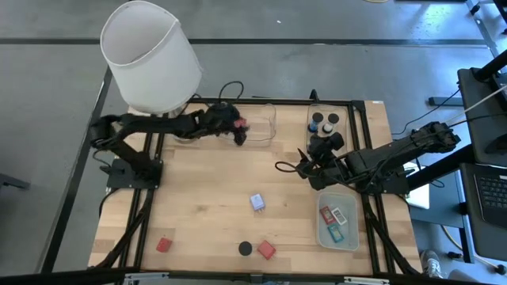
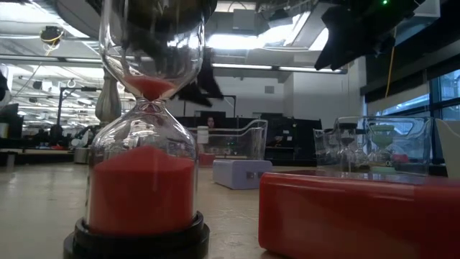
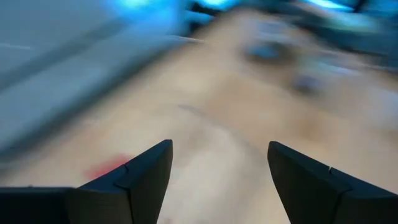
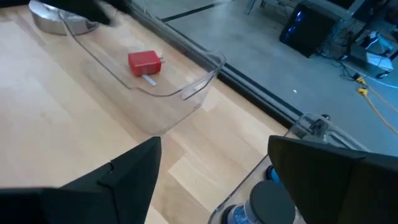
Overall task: Pick & Place Office items
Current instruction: Put the left red charger adapter into the left transparent bin
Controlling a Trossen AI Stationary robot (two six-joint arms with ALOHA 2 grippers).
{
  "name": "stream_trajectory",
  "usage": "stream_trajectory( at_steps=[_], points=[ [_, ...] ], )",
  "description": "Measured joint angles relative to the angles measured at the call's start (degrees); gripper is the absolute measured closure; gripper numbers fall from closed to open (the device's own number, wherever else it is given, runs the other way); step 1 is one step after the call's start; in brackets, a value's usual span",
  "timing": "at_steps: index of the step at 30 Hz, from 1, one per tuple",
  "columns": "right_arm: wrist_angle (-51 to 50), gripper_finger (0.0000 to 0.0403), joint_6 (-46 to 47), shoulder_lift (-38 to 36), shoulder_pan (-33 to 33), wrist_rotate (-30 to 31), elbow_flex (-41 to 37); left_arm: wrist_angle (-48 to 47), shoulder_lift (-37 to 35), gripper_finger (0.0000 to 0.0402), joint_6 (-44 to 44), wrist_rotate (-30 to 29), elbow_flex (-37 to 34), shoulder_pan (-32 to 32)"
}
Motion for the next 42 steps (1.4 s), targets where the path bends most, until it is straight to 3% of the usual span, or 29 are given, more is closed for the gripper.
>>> stream_trajectory(
  at_steps=[5,10,12,14,19,25,28,35,42],
  points=[
    [0.0,0.0103,-0.2,0.0,0.0,-0.7,0.0,-10.0,-7.2,0.0146,-2.8,17.6,0.0,-10.5],
    [0.0,0.0103,-1.3,0.0,0.0,-0.7,0.0,-24.3,-13.1,0.0146,-0.4,31.3,0.0,-24.3],
    [0.0,0.0103,-1.3,0.0,0.0,-0.7,0.0,-29.2,-15.1,0.0146,-4.3,33.9,0.0,-30.2],
    [0.0,0.0103,-1.1,0.0,0.0,-0.7,0.0,-31.5,-16.6,0.0146,-13.9,33.0,0.0,-35.6],
    [0.3,0.0103,-1.0,0.0,0.0,-0.7,0.0,-35.6,-17.5,0.0146,-40.5,23.6,0.0,-48.2],
    [0.3,0.0103,-1.1,0.0,0.0,0.6,0.0,-47.4,-17.5,0.0146,-75.6,22.1,0.0,-58.2],
    [0.3,0.0103,-1.1,0.0,0.0,0.6,0.0,-50.4,-17.5,0.0146,-88.5,20.4,0.0,-62.6],
    [0.3,0.0103,-1.1,0.0,0.0,0.6,0.0,-51.3,-14.9,0.0146,-104.1,14.3,0.0,-70.5],
    [0.3,0.0103,-1.1,0.0,0.0,0.6,0.0,-50.0,-9.0,0.0146,-109.8,17.7,0.0,-74.8]
  ],
)
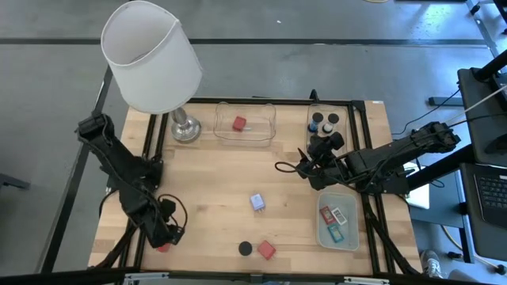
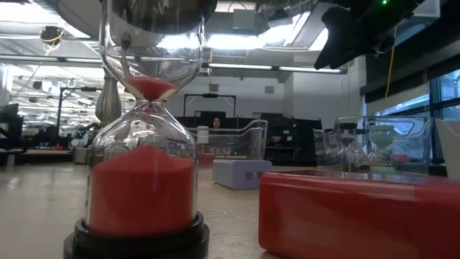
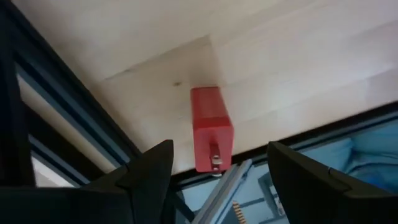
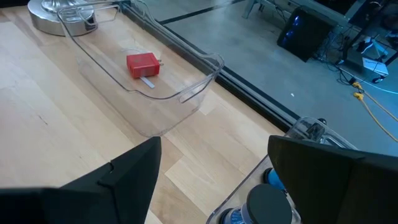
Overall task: Pick & Place Office items
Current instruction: Put the left red charger adapter into the left transparent bin
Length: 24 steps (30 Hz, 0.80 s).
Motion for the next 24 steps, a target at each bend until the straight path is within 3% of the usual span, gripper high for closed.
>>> stream_trajectory(
  at_steps=[18,24],
  points=[
    [0.7,0.0103,0.0,0.0,0.0,-1.3,0.0,4.3,10.9,0.0147,1.6,5.8,0.0,-1.4],
    [0.7,0.0103,0.0,0.0,0.0,-1.3,0.0,4.8,11.3,0.018,3.1,9.3,0.0,-1.5]
  ],
)
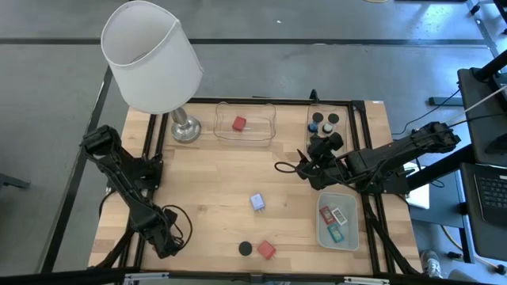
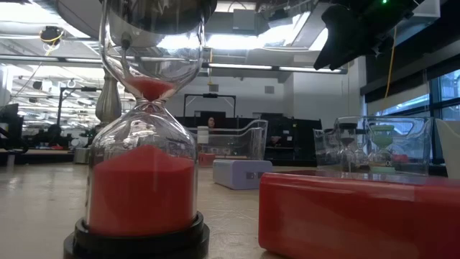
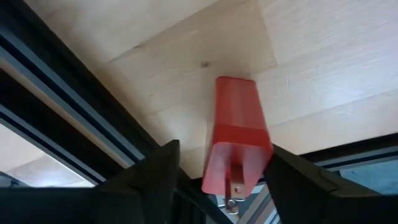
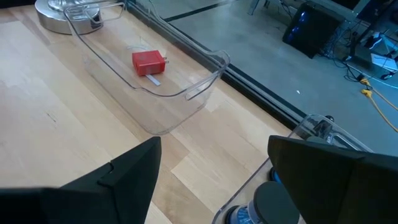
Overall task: Pick & Place Office items
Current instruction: Put the left red charger adapter into the left transparent bin
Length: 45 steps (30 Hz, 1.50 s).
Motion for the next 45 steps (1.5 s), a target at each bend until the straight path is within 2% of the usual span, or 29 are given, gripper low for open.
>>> stream_trajectory(
  at_steps=[7,10,12,16,19,24,26,28,32,36,41,45],
  points=[
    [0.2,0.0103,0.0,0.0,0.0,-0.2,0.0,0.0,0.0,0.0283,0.8,-0.1,0.0,0.0],
    [0.2,0.0103,0.0,0.0,0.0,-0.2,0.0,-0.4,-0.5,0.0285,2.9,-1.1,0.0,0.9],
    [0.2,0.0103,0.0,0.0,0.0,-0.2,0.0,-0.8,-1.7,0.0285,4.3,-4.3,0.0,2.1],
    [0.2,0.0103,0.1,0.0,0.0,-0.2,0.0,-1.9,-5.2,0.0285,9.8,-15.0,0.0,5.7],
    [0.2,0.0103,0.1,0.0,0.0,-0.2,0.0,-2.6,-8.2,0.0285,17.9,-27.4,0.0,9.9],
    [0.2,0.0103,0.2,0.0,0.0,-0.2,0.0,-0.4,-11.5,0.0285,39.5,-50.2,0.0,18.7],
    [0.3,0.0103,0.2,0.0,0.0,-0.2,0.0,2.7,-11.7,0.0285,49.4,-57.0,0.0,23.2],
    [0.4,0.0103,0.2,0.0,0.0,-0.2,0.0,7.0,-11.6,0.0285,59.6,-61.0,0.0,28.0],
    [0.6,0.0103,0.3,0.0,0.0,-0.2,0.0,19.4,-10.6,0.0285,79.1,-62.0,0.0,39.4],
    [0.6,0.0103,1.6,0.0,0.0,-0.4,0.0,29.0,-9.1,0.0285,91.2,-59.0,0.0,50.4],
    [0.6,0.0103,1.7,0.0,0.0,-1.3,0.0,34.6,-5.0,0.0285,95.0,-55.1,0.0,62.1],
    [0.6,0.0103,1.6,0.0,0.0,-1.3,0.0,36.2,-0.3,0.0285,95.2,-50.3,0.0,68.8]
  ],
)
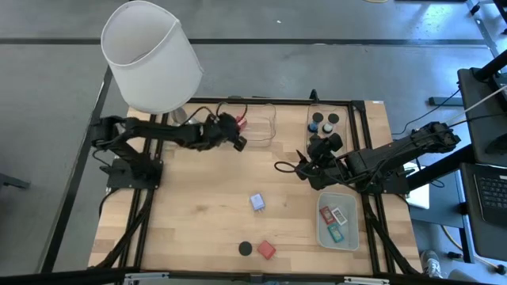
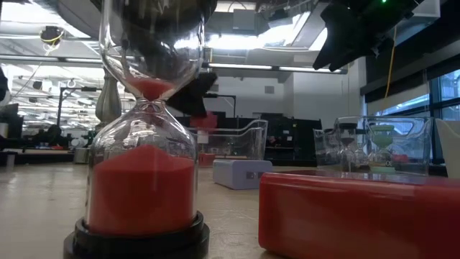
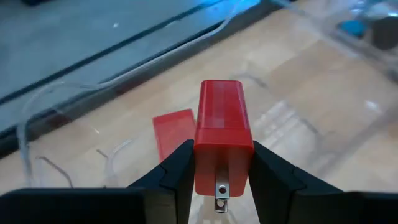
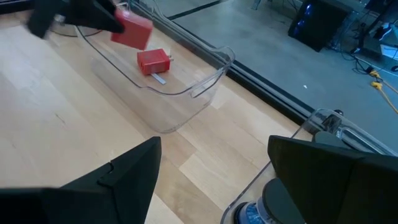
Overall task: Pick & Place Office items
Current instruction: Put the left red charger adapter into the left transparent bin
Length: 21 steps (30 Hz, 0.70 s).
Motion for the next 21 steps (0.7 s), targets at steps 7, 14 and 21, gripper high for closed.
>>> stream_trajectory(
  at_steps=[7,14,21],
  points=[
    [0.0,0.0103,-0.4,0.0,0.0,0.1,0.0,0.2,5.7,0.0285,0.0,6.3,0.0,6.3],
    [0.0,0.0103,-1.5,0.3,0.0,2.2,0.0,1.3,7.2,0.0285,0.9,10.1,0.2,8.4],
    [0.0,0.0103,-1.6,3.0,0.0,2.8,0.0,0.2,7.2,0.0248,0.9,9.7,0.0,8.4]
  ],
)
